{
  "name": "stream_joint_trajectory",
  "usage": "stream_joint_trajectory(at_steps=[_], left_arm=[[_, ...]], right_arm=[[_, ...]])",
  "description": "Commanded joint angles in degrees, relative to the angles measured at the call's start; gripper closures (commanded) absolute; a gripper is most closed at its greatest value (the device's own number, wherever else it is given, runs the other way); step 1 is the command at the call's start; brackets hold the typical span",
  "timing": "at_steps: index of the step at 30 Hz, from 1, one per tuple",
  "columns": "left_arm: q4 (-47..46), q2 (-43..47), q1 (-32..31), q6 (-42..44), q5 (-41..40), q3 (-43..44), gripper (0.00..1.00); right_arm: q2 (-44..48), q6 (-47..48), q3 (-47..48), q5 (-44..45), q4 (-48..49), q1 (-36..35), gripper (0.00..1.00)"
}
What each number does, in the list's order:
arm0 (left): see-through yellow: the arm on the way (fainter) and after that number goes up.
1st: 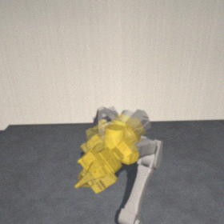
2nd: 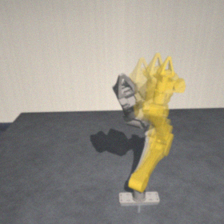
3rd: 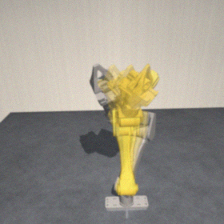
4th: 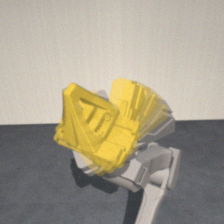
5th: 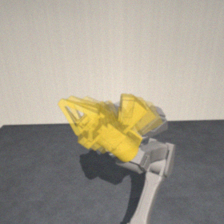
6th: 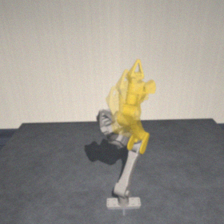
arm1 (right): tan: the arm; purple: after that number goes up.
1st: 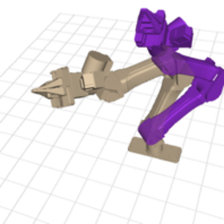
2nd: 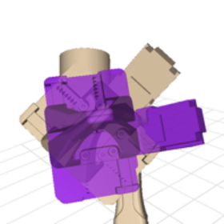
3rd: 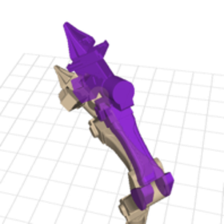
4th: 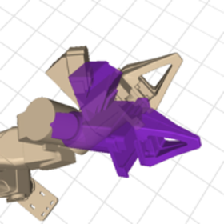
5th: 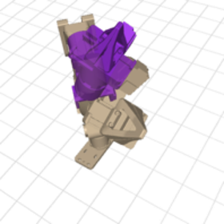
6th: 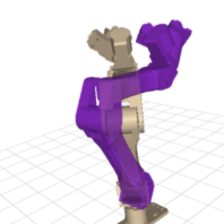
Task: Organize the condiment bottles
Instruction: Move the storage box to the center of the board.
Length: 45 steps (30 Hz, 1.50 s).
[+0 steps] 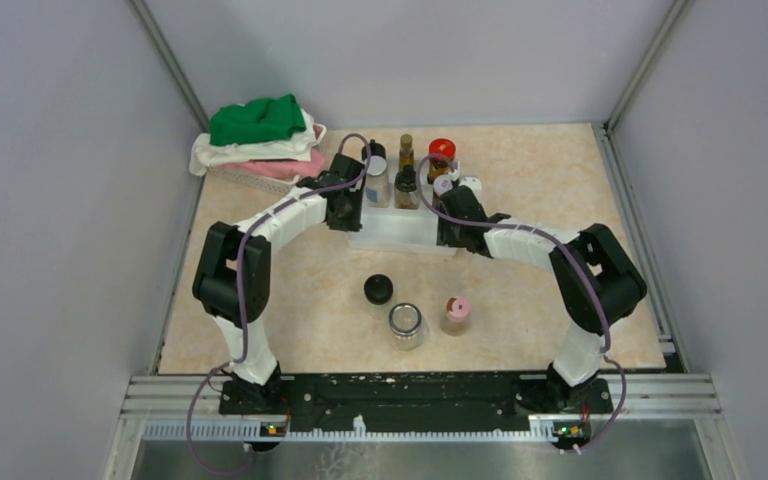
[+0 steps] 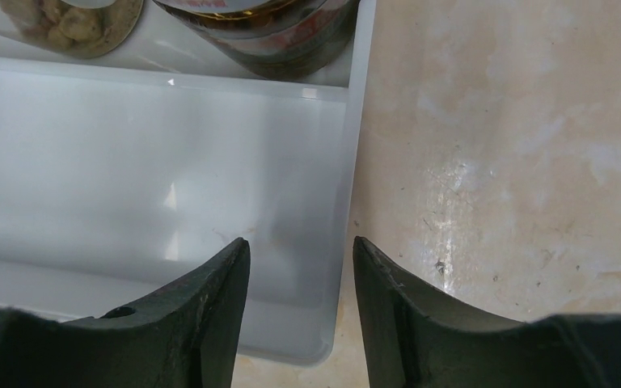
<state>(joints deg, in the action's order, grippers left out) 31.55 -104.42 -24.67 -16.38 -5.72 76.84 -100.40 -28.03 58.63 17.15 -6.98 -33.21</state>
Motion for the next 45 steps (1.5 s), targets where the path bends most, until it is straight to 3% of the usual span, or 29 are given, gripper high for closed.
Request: stream_joint_trajectory(at_steps=[1,7,18,45], left_arm=[[-0.31,0.29,-0.01,-0.28,-3.96,1.01,0.65],[0.67,-0.52,0.01,-1.36,-4.42,0.35,0.65],[-1.11,-1.5,-0.25,-3.56,-2.83,-3.47,0.66],[-0.13,3.55,-8.62,-8.25,-4.6,-8.73,0.68]], right_arm=[[-1.21,1.09,2.1,-0.85,2.37,0.82,0.53],[-1.14,1.16,0.95,-0.59,2.29,0.9,0.58],[0.64,1.73,-1.38,1.85,-0.35,1.61,0.9],[12.34,1.64,-11.47,2.46,-2.35,3.36,0.93]])
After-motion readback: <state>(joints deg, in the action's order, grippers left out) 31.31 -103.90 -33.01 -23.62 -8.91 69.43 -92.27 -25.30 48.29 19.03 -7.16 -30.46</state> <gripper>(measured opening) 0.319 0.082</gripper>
